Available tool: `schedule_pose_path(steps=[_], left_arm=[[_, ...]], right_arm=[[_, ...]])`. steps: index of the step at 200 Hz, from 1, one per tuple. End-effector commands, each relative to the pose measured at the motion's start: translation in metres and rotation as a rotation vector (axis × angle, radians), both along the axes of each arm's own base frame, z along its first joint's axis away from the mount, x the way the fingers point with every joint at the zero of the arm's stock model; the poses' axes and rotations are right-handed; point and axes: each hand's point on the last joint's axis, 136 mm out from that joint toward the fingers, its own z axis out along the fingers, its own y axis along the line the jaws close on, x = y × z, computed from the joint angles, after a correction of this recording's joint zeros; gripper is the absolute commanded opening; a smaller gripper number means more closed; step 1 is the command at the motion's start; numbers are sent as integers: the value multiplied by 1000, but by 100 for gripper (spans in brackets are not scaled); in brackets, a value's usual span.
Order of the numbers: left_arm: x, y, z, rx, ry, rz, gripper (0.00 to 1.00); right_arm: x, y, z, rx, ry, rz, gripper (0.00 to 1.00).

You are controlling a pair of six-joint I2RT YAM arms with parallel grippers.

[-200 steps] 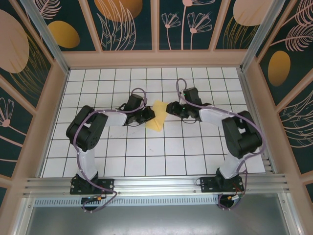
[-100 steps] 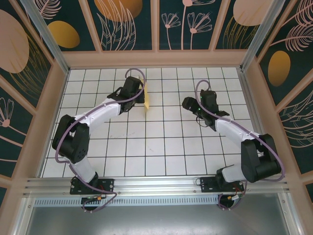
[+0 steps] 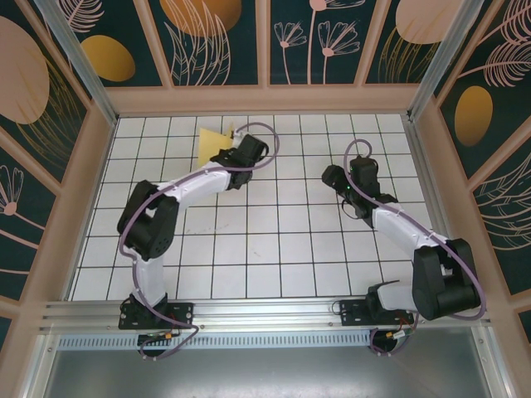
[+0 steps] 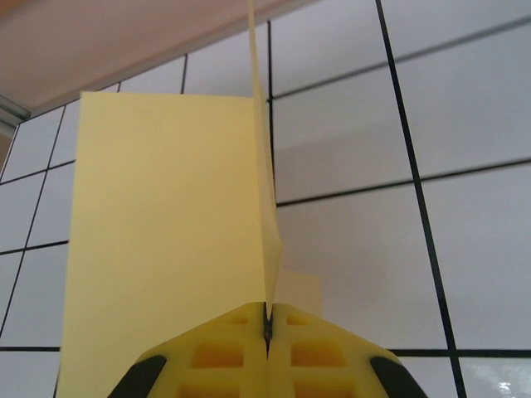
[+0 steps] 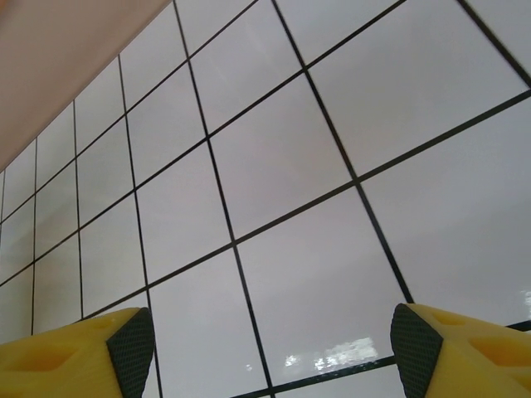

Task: Fold a paper plane with a square sheet of paper (pick it up from the middle)
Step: Turn over the paper at the center of the table.

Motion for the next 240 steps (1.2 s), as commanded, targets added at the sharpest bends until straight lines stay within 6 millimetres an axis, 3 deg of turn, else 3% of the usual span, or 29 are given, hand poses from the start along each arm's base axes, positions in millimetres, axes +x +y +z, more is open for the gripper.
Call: schedule_pose_path(steps=[1,48,116,184,221,240], left_arm=[[-2,-6,-12,106,12,-1,5],[-13,-37,-52,108,79,-58,5],[-29,-68,-81,5,151,-111,9],[-42,-85,-105,-107,227,-140,15],[-46,-97,-95,-191,246,-160,25],[-50,-117,-70,-314,252,-212,34]], right_arm=[[-1,-12,7,11,-22,-54,78],[-3,-16,5,21,-10,-69,78],[-1,-19,0,31,6,-85,78],[-1,-14,-2,54,15,-62,78],[1,-10,1,62,10,-48,78],[3,-8,1,67,12,-36,78]])
